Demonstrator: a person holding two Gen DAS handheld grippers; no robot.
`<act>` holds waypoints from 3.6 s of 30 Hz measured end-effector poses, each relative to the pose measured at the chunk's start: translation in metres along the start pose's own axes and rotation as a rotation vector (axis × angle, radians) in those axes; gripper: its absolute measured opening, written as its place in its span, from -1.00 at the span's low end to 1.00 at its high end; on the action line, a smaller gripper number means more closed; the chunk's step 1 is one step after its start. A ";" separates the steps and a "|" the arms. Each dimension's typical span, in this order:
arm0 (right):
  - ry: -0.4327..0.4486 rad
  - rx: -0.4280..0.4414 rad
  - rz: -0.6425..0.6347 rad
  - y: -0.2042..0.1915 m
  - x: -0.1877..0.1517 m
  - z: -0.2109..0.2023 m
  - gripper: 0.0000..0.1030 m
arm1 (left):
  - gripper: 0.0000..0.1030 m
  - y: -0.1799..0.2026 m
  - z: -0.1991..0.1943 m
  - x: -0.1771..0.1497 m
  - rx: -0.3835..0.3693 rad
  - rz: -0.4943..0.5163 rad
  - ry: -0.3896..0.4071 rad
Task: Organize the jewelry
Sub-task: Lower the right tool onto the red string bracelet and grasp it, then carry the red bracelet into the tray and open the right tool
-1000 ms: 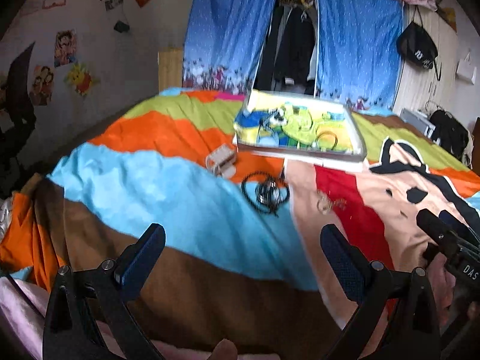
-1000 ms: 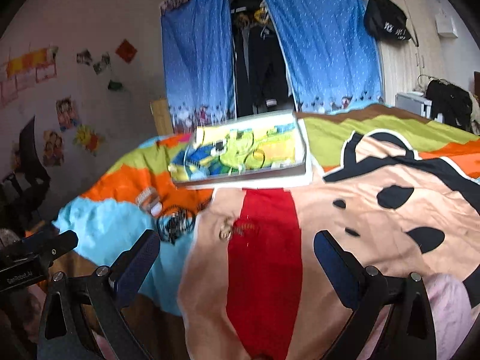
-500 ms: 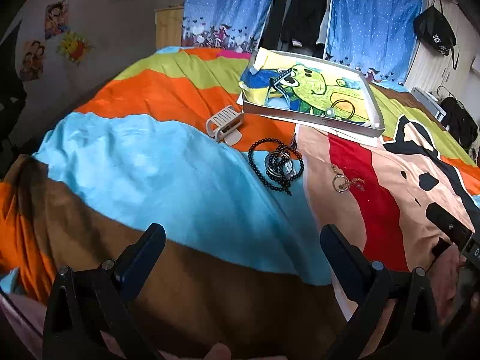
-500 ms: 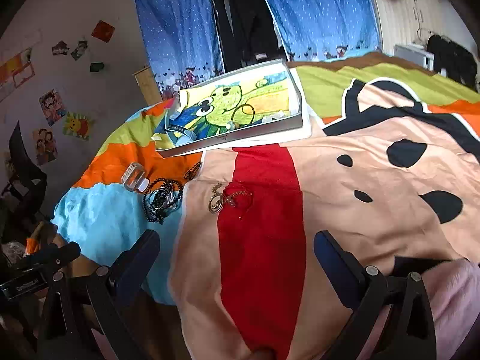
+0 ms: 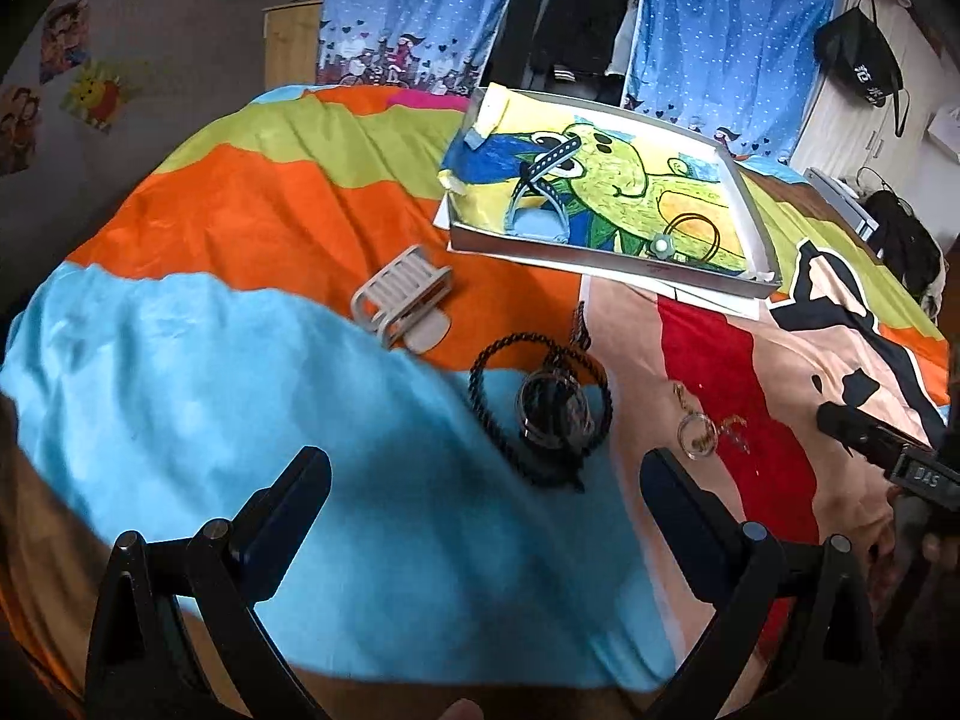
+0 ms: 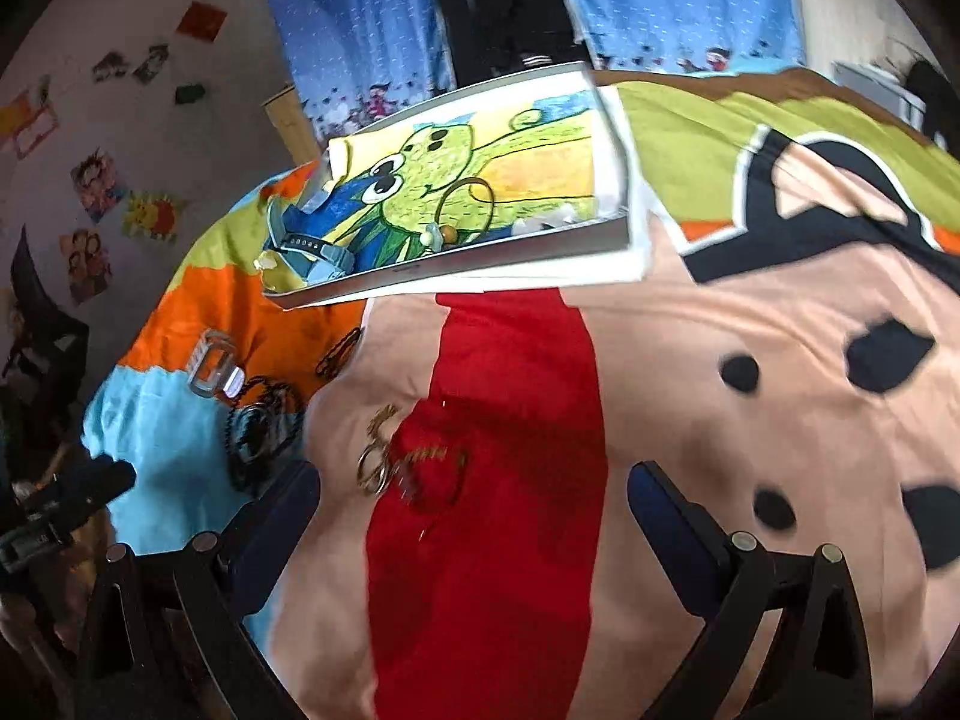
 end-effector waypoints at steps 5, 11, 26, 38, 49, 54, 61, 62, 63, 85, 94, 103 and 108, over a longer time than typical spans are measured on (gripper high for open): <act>-0.030 0.057 -0.029 0.002 0.007 0.028 1.00 | 0.91 -0.001 0.015 0.009 -0.036 0.000 0.017; -0.030 0.111 -0.095 -0.014 0.008 0.037 0.39 | 0.16 0.005 0.036 0.011 -0.062 0.039 -0.017; -0.101 0.080 -0.113 -0.011 0.000 0.061 -0.24 | -0.29 0.005 0.077 0.016 -0.128 0.021 -0.107; -0.136 0.074 -0.087 -0.007 -0.006 0.072 -0.24 | -0.76 0.006 0.084 0.012 -0.177 -0.002 -0.144; -0.134 0.075 -0.087 -0.009 -0.005 0.074 -0.64 | -0.96 0.024 0.067 0.017 -0.208 0.037 -0.084; -0.116 0.074 -0.101 -0.013 -0.002 0.068 -0.89 | -0.99 0.035 0.056 0.017 -0.217 0.068 -0.048; -0.058 0.098 -0.102 -0.020 0.005 0.052 -0.89 | -0.99 0.044 0.042 0.017 -0.249 0.064 -0.009; -0.043 0.099 -0.105 -0.021 0.006 0.047 -0.89 | -0.99 0.045 0.039 0.017 -0.253 0.061 -0.004; -0.032 0.101 -0.106 -0.022 0.007 0.043 -0.89 | -0.99 0.046 0.036 0.017 -0.258 0.059 0.001; 0.360 0.147 0.000 0.003 0.058 -0.030 -0.89 | -1.00 0.102 0.004 0.091 -0.310 -0.001 0.182; 0.447 0.083 0.019 0.035 0.104 -0.004 -0.89 | -1.00 0.107 0.062 0.146 -0.243 -0.032 0.202; 0.390 0.048 0.086 0.064 0.130 0.059 -0.89 | -1.00 0.108 0.131 0.167 -0.238 -0.060 0.144; 0.360 0.052 0.086 0.066 0.138 0.076 -0.89 | -1.00 0.105 0.154 0.163 -0.226 -0.058 0.104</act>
Point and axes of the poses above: each gripper's, at about its wrist camera, not at the fingertips, and z roughly the way its jaws point, y to its right, x to its top, the point moved 6 cm from there along z, roughly the way its jaws point, and after that the axes turned 1 degree about -x, right-handed, at the moved point
